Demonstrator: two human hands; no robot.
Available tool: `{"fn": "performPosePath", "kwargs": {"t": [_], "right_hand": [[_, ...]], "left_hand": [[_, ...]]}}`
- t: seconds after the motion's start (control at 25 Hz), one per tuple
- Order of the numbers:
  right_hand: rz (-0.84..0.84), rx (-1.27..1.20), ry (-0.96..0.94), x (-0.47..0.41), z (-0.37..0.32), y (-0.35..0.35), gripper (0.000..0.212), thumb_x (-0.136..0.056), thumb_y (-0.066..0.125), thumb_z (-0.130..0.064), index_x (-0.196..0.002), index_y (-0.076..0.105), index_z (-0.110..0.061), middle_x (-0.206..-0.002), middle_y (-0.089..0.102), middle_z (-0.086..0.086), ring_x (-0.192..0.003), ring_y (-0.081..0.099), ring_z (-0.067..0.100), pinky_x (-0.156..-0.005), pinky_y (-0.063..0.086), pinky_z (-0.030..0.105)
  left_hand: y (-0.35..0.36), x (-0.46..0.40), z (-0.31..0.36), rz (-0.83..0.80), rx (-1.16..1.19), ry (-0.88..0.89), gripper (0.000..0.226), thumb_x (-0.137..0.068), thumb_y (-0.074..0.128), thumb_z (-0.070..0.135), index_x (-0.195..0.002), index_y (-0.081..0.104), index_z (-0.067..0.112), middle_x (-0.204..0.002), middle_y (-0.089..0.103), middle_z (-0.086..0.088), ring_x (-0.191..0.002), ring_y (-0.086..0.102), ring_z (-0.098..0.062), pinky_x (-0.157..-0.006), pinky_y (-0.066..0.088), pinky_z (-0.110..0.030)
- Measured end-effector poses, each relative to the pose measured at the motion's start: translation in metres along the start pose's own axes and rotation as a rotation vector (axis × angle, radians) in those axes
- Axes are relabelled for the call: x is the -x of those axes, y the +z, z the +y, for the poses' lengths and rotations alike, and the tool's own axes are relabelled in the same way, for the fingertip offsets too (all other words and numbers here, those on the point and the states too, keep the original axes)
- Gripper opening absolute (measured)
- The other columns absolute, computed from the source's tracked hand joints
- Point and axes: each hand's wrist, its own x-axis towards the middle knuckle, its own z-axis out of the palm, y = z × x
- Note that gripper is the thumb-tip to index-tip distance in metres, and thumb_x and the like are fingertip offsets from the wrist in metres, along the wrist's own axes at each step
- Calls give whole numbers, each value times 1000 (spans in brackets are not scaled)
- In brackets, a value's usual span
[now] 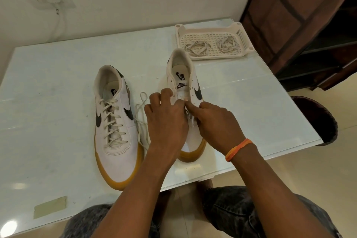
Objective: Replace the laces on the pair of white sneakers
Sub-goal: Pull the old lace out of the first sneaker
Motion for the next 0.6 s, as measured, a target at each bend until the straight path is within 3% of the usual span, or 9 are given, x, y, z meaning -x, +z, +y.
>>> {"fn": "performPosePath", "kwargs": {"t": [0.08,0.16,0.24,0.36,0.48,0.52,0.6], "right_hand": [[-24,-36,-5,-2,6,-3,46,-102,47,-22,-146,38,-32,-104,61,4,-88,60,21,-79,51,29],[-8,-105,1,-3,11,-4,43,-100,50,-23,-142,46,-32,-110,66,4,-96,63,22,-85,52,32],[7,-183,17,-3,14,-5,40,-99,54,-22,-138,52,-31,-116,68,4,-102,64,22,-89,53,36],[-2,-234,27,-4,15,-3,38,-95,60,-20,-131,56,-33,-113,70,0,-100,66,20,-87,53,33],[1,-212,6,-7,17,-3,35,-92,65,-19,-125,59,-28,-106,69,1,-95,64,20,-83,52,32],[-5,-224,9,-8,17,-4,34,-91,66,-19,-123,60,-26,-104,68,1,-94,63,20,-82,52,33],[-21,-257,18,-8,19,-3,33,-89,68,-17,-120,61,-25,-100,65,0,-92,61,20,-81,52,35]], "left_hand": [[-5,-4,0,-27,112,-41,11,-84,74,18,-94,76,15,-115,63,-7,-106,54,-28,-78,38,-29],[-10,-8,0,-87,279,-162,11,-88,71,19,-96,76,13,-116,65,-2,-105,56,-14,-83,28,-9],[-15,-11,-3,-113,409,-240,8,-87,71,15,-91,77,12,-115,69,1,-105,59,-8,-79,27,2],[-21,-15,-8,-154,522,-289,12,-83,72,9,-93,78,12,-114,71,-1,-106,64,-9,-89,37,-6],[-26,-18,-14,-175,575,-353,10,-82,72,10,-88,78,16,-97,75,1,-80,64,1,-73,40,3],[-29,-20,-19,-157,624,-404,11,-83,70,10,-83,77,19,-88,76,3,-72,66,0,-73,46,-2],[-36,-23,-33,-86,757,-527,16,-86,67,10,-78,72,23,-76,73,7,-67,71,-4,-79,58,-24]]}}
